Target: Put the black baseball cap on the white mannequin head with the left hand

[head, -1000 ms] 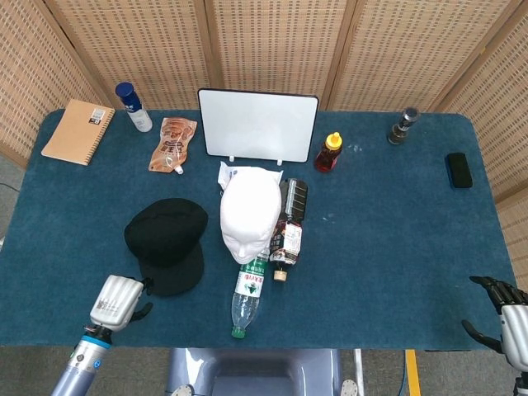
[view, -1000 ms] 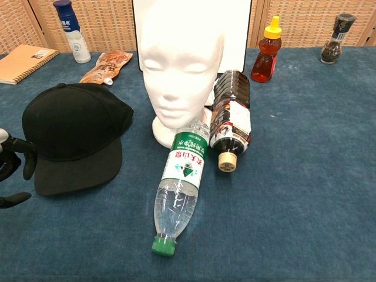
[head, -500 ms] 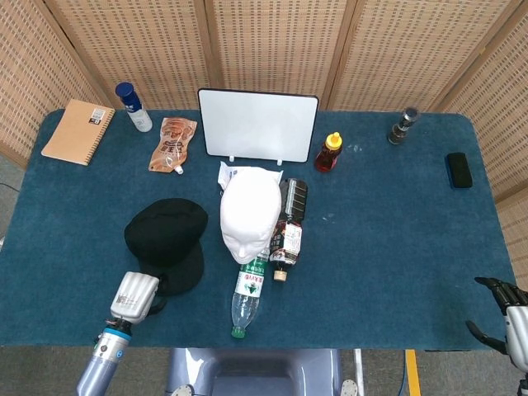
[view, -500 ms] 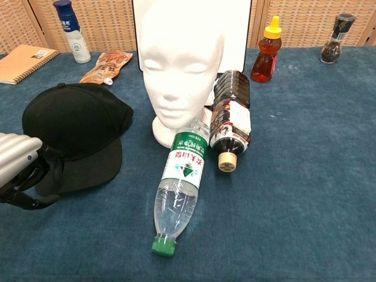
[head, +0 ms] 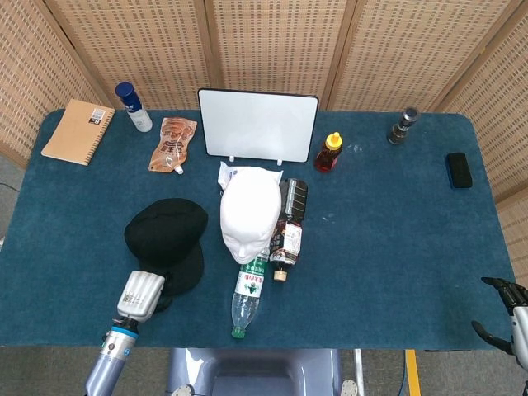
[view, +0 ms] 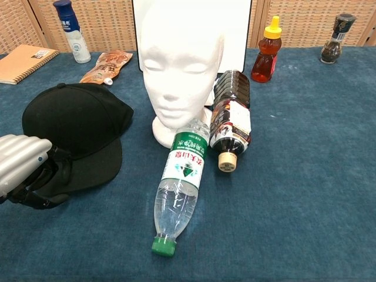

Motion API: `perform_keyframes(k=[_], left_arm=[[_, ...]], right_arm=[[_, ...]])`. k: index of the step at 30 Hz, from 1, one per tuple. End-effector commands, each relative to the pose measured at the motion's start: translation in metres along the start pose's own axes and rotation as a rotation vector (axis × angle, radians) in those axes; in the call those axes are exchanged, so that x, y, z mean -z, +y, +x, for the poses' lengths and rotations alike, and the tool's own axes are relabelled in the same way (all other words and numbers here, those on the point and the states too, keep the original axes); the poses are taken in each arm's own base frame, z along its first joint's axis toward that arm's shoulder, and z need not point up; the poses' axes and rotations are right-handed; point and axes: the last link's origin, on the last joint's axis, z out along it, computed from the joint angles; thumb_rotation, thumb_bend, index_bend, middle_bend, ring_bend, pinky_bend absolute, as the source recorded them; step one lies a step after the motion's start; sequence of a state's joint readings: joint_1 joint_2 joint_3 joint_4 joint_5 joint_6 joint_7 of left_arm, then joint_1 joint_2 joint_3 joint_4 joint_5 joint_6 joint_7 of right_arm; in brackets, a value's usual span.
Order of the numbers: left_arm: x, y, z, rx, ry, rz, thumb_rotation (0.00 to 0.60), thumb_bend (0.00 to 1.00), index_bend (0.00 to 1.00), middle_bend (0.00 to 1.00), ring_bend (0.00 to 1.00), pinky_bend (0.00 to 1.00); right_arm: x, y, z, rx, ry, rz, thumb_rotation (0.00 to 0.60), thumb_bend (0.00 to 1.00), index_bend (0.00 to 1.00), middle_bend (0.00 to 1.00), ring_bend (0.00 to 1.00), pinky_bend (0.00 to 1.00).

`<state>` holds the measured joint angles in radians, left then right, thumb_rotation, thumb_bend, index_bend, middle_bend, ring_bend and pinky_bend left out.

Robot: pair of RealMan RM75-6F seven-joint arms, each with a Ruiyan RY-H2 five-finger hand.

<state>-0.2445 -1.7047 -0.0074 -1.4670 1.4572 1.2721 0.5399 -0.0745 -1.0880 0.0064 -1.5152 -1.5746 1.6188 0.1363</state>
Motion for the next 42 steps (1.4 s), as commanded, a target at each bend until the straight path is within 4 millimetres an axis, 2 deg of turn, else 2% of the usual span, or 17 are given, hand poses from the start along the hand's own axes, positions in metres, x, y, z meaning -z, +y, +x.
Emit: perform_keyframes(k=[1, 10, 17, 19, 21, 24, 26, 36, 42], left_arm=[[-0.001, 0.001, -0.002, -0.001, -0.003, 0.001, 0.6, 0.23, 0.55, 0.85, 0.73, 0.84], [-0.003, 0.0, -0.006, -0.016, 0.005, 0.007, 0.6, 0.23, 0.55, 0.85, 0.73, 0.84], [-0.016, -0.005, -0.008, -0.011, 0.018, 0.035, 0.6, 0.23, 0.55, 0.85, 0.72, 0.84], [-0.021, -0.006, -0.006, -0.016, 0.037, 0.037, 0.6, 0.22, 0.55, 0.81, 0.67, 0.84], [-0.027, -0.006, -0.003, -0.022, 0.062, 0.034, 0.6, 0.22, 0.55, 0.73, 0.58, 0.82], [-0.036, -0.006, 0.002, -0.021, 0.098, 0.026, 0.6, 0.22, 0.55, 0.62, 0.46, 0.73], [-0.042, -0.007, 0.005, -0.018, 0.114, 0.027, 0.6, 0.22, 0.55, 0.58, 0.42, 0.69], [-0.091, -0.016, 0.029, 0.047, 0.152, 0.061, 0.6, 0.22, 0.55, 0.52, 0.39, 0.63], [-0.104, -0.022, 0.038, 0.048, 0.161, 0.069, 0.6, 0.22, 0.55, 0.51, 0.38, 0.61]], right_arm=[[0.0, 0.0, 0.0, 0.001, 0.0, -0.001, 0.6, 0.2, 0.23, 0.29, 0.28, 0.31], [0.0, 0.003, 0.0, 0.003, 0.0, -0.012, 0.6, 0.2, 0.23, 0.29, 0.28, 0.31], [0.004, 0.007, 0.004, -0.001, 0.018, -0.038, 0.6, 0.2, 0.23, 0.29, 0.28, 0.31], [0.006, 0.009, 0.006, 0.003, 0.025, -0.048, 0.6, 0.2, 0.23, 0.29, 0.28, 0.31], [0.007, 0.01, 0.007, 0.005, 0.029, -0.055, 0.6, 0.2, 0.23, 0.29, 0.28, 0.31], [0.007, 0.01, 0.009, 0.009, 0.036, -0.057, 0.6, 0.2, 0.23, 0.29, 0.28, 0.31], [0.007, 0.01, 0.01, 0.011, 0.04, -0.056, 0.6, 0.2, 0.23, 0.29, 0.28, 0.31], [0.006, 0.006, 0.015, 0.026, 0.055, -0.06, 0.6, 0.2, 0.23, 0.29, 0.28, 0.31], [0.006, 0.004, 0.017, 0.032, 0.057, -0.059, 0.6, 0.2, 0.23, 0.29, 0.28, 0.31]])
